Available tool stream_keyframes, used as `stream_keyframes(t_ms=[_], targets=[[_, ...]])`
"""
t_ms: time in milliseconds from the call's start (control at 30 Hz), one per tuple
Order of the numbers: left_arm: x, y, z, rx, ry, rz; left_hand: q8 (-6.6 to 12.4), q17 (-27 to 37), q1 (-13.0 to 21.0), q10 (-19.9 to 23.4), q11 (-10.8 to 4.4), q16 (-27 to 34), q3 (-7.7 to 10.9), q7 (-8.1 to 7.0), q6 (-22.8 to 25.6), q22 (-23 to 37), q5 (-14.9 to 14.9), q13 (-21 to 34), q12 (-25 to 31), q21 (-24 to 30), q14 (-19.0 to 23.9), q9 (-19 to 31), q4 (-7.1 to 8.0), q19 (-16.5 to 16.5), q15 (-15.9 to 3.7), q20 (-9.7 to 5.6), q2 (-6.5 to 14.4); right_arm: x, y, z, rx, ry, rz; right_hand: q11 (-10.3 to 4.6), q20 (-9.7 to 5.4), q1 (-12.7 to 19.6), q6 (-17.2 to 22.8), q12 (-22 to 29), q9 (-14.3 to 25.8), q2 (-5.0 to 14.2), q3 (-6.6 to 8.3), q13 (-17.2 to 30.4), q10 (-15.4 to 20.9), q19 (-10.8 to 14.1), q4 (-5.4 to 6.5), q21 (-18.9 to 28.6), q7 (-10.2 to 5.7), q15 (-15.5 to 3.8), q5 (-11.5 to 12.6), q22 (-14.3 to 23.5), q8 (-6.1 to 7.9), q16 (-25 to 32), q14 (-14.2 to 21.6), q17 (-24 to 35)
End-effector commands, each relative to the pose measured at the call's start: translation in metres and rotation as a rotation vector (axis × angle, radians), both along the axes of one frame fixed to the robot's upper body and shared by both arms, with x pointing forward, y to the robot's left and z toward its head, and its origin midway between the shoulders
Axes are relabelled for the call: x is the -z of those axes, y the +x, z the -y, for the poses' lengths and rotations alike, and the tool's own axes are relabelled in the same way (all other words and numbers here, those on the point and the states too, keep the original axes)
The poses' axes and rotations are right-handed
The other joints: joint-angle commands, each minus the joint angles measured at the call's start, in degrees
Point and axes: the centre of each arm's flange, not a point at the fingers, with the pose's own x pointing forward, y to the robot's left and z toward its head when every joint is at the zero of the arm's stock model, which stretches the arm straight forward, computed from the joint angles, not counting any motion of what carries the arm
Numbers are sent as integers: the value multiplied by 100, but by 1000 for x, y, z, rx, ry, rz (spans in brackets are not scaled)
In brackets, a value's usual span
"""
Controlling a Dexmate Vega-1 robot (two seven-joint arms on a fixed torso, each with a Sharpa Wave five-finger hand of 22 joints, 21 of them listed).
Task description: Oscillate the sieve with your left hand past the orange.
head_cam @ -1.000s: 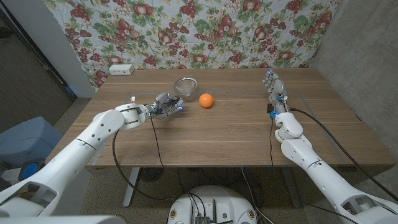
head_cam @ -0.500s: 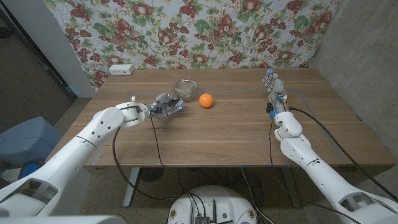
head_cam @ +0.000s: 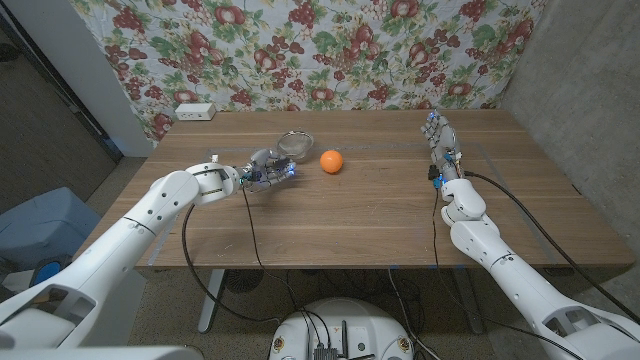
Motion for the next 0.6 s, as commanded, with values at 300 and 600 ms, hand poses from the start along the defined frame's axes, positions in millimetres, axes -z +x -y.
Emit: stream_keyframes(t_ms=[300, 600], targets=[[-9, -12, 5, -117, 119, 53, 23, -67, -90, -966, -90, -139, -292, 163, -551, 6, 0, 15, -17, -255, -617, -151, 10, -82, -231, 29, -433, -1, 0, 2, -2, -4, 6, 42, 19, -112, 49, 31, 15, -2, -49, 8, -7, 37, 82, -45, -1, 53, -62, 28, 23, 44, 31, 24], [-12, -19, 9, -172, 155, 88, 33, -140, 274, -3145, 464, -482, -1021, 182, -2230, 9, 8, -71, -18, -1503, -2956, -782, 87, -1418, 659, 647, -522, 0, 0, 3, -3, -4, 6, 52, 23, -176, 44, 33, 15, -15, -76, 8, -5, 48, 109, -64, 1, 52, -78, 28, 20, 45, 30, 25]])
